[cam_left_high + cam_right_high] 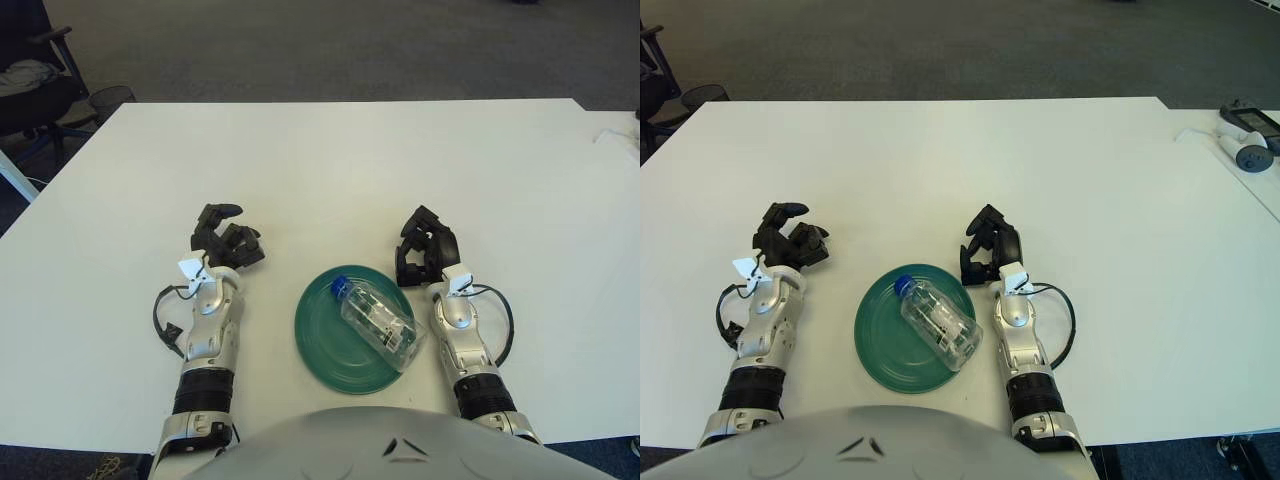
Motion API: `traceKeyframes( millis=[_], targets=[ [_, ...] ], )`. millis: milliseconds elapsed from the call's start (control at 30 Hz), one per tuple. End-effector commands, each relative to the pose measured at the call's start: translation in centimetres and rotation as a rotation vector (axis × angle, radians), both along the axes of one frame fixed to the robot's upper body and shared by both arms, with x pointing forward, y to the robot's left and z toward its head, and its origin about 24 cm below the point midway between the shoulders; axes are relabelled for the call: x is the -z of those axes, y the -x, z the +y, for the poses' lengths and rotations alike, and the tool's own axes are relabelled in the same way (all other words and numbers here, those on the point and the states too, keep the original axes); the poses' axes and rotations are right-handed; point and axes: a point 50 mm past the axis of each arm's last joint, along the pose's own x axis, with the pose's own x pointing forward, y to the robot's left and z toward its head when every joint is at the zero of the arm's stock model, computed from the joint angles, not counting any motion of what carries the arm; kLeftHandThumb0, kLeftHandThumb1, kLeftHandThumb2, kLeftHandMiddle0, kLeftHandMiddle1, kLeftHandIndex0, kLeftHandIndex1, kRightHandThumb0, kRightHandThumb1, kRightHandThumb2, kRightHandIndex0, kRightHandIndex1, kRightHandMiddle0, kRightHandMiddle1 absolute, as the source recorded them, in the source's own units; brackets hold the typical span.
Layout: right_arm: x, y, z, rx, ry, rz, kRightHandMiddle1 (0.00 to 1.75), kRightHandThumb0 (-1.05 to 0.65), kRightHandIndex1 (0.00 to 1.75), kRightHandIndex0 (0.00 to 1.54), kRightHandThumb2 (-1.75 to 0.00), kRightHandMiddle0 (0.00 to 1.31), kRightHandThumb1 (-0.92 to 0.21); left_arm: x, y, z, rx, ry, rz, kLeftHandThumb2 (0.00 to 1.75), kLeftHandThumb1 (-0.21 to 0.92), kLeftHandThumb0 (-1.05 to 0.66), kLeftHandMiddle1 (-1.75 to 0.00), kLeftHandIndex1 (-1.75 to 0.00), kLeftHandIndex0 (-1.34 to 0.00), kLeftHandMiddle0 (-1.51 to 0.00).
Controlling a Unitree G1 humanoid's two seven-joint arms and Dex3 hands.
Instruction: Put the bottle into the plate.
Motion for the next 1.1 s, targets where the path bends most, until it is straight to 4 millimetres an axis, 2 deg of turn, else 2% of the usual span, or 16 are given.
traceKeyframes(
  millis=[0, 533, 1067],
  targets=[
    [2.9, 2.0, -0.6, 0.028, -0.004, 0.165, 1.75, 0.00, 1.66, 0.90, -1.70, 0.66, 0.04, 2.0, 1.2, 0.0, 0.019, -0.012, 0.065, 1.75, -0.08, 0.00, -1.70, -1.75, -0.69, -0.91],
    [2.8, 2.1, -0.7, 0.022, 0.015, 0.157, 1.75, 0.00, 1.69, 0.90, -1.73, 0.68, 0.07, 3.3, 2.6, -0.6, 0.056, -0.241, -0.038, 1.75, -0.06, 0.00, -1.75, -1.75, -0.68, -0.88],
    [2.6, 2.1, -0.6, 0.012, 0.003, 0.144, 1.75, 0.00, 1.69, 0.89, -1.71, 0.67, 0.05, 4.0, 3.1, -1.4, 0.098, -0.295, -0.023, 1.75, -0.07, 0.00, -1.71, -1.75, -0.68, -0.90]
  ],
)
